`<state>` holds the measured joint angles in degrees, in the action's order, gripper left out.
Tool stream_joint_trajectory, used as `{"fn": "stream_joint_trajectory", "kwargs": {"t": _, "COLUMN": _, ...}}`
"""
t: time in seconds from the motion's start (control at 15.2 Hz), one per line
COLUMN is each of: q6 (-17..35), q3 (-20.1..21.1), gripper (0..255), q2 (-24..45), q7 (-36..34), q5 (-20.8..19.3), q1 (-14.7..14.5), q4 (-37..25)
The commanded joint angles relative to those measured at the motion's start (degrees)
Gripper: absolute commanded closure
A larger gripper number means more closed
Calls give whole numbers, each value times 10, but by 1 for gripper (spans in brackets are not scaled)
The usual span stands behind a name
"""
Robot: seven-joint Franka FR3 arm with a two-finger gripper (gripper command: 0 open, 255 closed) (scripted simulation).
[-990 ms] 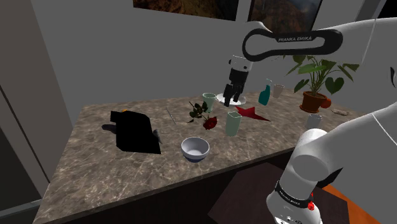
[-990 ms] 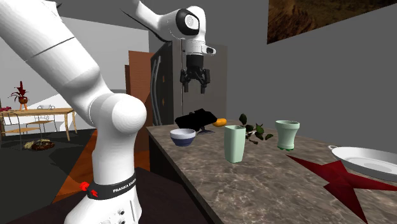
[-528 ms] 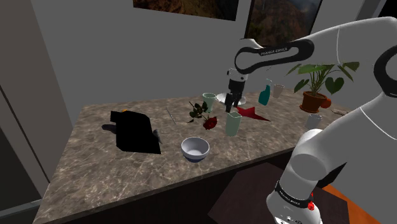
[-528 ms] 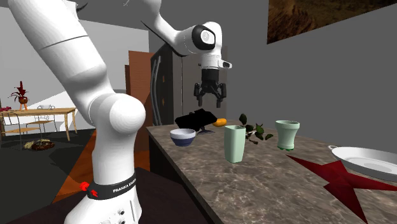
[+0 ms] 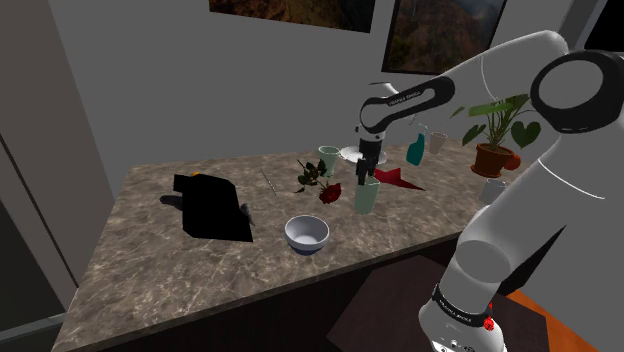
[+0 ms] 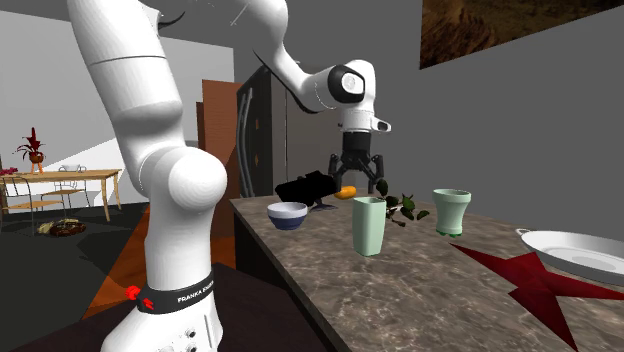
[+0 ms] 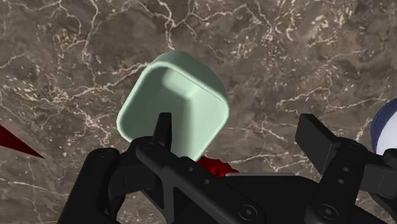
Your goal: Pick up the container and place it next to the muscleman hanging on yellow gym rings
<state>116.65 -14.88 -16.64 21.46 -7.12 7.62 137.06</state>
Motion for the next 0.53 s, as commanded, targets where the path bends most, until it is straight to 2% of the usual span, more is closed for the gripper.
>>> {"fn": "stream_joint_trajectory", "kwargs": {"t": 0.0, "q6": 15, "q3": -5, "gripper": 0, "q2": 14, "q7": 7, "q5": -3, "q1": 2, "q4": 3}}
{"fn": "stream_joint_trajectory", "kwargs": {"t": 0.46, "q6": 70, "q3": -10, "gripper": 0, "q2": 36, "q7": 9, "q5": -2, "q1": 3, "q4": 36}}
